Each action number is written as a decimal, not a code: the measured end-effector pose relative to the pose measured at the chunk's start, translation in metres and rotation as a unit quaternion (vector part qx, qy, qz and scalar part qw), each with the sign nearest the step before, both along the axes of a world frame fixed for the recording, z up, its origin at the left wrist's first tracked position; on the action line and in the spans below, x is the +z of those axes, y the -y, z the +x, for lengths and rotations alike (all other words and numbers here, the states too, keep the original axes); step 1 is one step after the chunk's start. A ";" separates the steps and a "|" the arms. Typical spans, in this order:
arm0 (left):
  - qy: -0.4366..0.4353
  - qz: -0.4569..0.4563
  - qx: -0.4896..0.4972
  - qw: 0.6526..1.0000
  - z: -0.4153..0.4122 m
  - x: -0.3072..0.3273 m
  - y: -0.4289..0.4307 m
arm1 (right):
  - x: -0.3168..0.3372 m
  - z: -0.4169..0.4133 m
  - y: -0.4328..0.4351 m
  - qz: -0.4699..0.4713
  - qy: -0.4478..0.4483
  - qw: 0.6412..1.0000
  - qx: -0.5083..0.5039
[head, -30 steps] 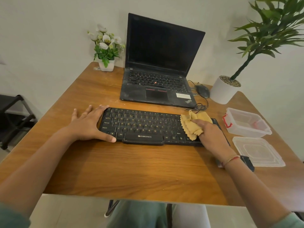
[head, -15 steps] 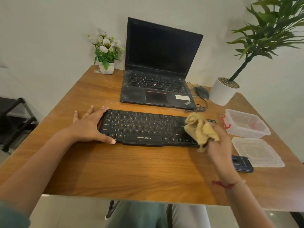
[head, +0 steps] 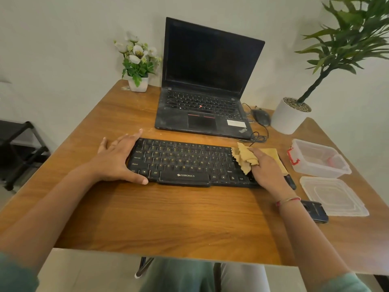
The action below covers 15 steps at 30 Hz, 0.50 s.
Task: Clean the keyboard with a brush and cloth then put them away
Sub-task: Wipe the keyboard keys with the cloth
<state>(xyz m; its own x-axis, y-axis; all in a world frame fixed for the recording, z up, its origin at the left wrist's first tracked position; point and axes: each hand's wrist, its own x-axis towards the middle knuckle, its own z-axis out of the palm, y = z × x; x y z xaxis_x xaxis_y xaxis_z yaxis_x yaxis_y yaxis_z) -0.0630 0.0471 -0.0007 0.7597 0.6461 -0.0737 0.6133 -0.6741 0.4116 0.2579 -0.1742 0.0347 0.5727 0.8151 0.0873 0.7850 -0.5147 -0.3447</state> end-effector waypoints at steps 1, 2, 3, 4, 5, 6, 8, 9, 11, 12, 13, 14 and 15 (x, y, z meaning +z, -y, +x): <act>0.003 0.000 0.002 1.000 0.000 0.000 0.000 | 0.001 0.002 -0.006 -0.005 -0.003 1.000 -0.004; 0.007 0.000 0.005 1.000 0.000 -0.001 0.000 | 0.003 0.003 -0.012 -0.012 -0.001 1.000 -0.008; 0.011 0.001 0.009 1.000 0.001 -0.001 0.000 | 0.004 0.005 -0.017 -0.017 -0.003 1.000 -0.008; 0.014 0.002 0.012 1.000 0.001 -0.002 0.000 | 0.007 0.004 -0.020 -0.016 -0.017 1.000 -0.003; 0.015 0.002 0.015 1.000 0.001 -0.002 -0.001 | 0.010 0.002 -0.021 -0.011 -0.042 0.999 0.007; 0.015 0.003 0.017 1.000 0.001 -0.002 -0.001 | 0.014 0.000 -0.020 -0.005 -0.067 0.997 0.021; 0.015 0.005 0.019 1.000 0.002 -0.003 -0.002 | 0.021 -0.006 -0.009 -0.001 -0.122 0.991 0.050; 0.015 0.006 0.019 1.000 0.002 -0.004 -0.003 | 0.025 -0.009 0.000 0.005 -0.155 0.987 0.049; 0.013 0.008 0.017 1.000 0.002 -0.004 -0.003 | 0.031 -0.014 0.017 0.063 -0.174 0.983 0.018; 0.010 0.008 0.015 1.000 0.002 -0.004 -0.003 | 0.031 -0.015 0.025 0.101 -0.138 0.985 -0.007; 0.008 0.008 0.012 1.000 0.002 -0.004 -0.003 | 0.029 -0.018 0.031 0.125 -0.093 0.987 -0.036; 0.008 0.008 0.009 1.000 0.002 -0.004 -0.002 | 0.026 -0.023 0.034 0.131 -0.059 0.988 -0.060; 0.007 0.009 0.008 1.000 0.002 -0.003 -0.002 | 0.021 -0.030 0.035 0.115 -0.043 0.990 -0.069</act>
